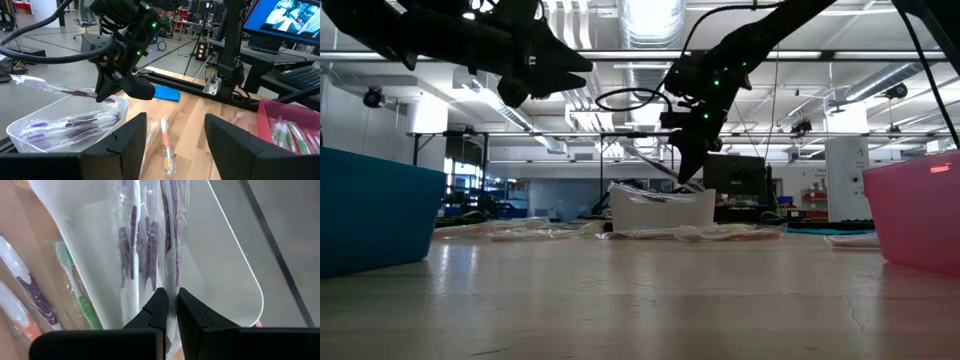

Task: Pick & Place Toothbrushes
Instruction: Put the violet toothbrush into the white bin, then put the orange toothbrush into the blue bin

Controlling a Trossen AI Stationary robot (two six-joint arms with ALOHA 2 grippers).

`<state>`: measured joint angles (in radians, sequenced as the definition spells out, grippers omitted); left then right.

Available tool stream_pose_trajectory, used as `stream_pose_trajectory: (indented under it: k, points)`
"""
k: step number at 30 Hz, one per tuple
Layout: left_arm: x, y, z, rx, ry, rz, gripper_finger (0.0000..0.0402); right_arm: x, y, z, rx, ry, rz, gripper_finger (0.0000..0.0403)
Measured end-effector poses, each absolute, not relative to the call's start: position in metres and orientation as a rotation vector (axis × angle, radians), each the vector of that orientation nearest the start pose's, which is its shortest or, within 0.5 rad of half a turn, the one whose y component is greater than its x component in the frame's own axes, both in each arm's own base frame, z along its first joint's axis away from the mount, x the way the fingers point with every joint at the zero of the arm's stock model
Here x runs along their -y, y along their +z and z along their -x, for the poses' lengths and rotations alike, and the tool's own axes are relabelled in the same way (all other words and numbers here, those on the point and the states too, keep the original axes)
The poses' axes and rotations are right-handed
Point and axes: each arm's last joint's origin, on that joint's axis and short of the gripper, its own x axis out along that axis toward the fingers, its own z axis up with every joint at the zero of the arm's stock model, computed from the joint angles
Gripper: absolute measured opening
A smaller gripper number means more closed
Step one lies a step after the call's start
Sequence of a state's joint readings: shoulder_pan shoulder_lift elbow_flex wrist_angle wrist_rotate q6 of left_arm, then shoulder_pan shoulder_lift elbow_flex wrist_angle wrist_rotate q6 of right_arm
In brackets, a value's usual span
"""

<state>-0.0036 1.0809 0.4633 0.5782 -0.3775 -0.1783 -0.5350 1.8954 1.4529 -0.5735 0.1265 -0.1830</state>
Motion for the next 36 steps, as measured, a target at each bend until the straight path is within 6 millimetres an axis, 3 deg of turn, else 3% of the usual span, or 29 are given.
stream_pose_trajectory:
  k: [7, 15, 20, 29, 36]
  points:
    - [-0.010, 0.240, -0.225, -0.008, 0.377, 0.168, 0.0204, 0.209, 0.214, -0.346, -1.060, -0.523, -0.088, 0.0023]
    - [-0.010, 0.240, -0.225, -0.007, 0.377, 0.172, 0.0204, 0.214, 0.179, -0.353, -1.146, -0.509, -0.109, 0.0020]
    - [-0.010, 0.240, -0.225, -0.007, 0.377, 0.173, 0.0204, 0.215, 0.175, -0.354, -1.155, -0.517, -0.116, 0.0050]
    - [-0.010, 0.239, -0.225, -0.009, 0.377, 0.170, 0.0204, 0.211, 0.207, -0.347, -1.082, -0.530, -0.100, 0.0127]
    - [-0.010, 0.239, -0.225, -0.009, 0.377, 0.169, 0.0204, 0.195, 0.256, -0.335, -0.957, -0.547, -0.088, 0.0158]
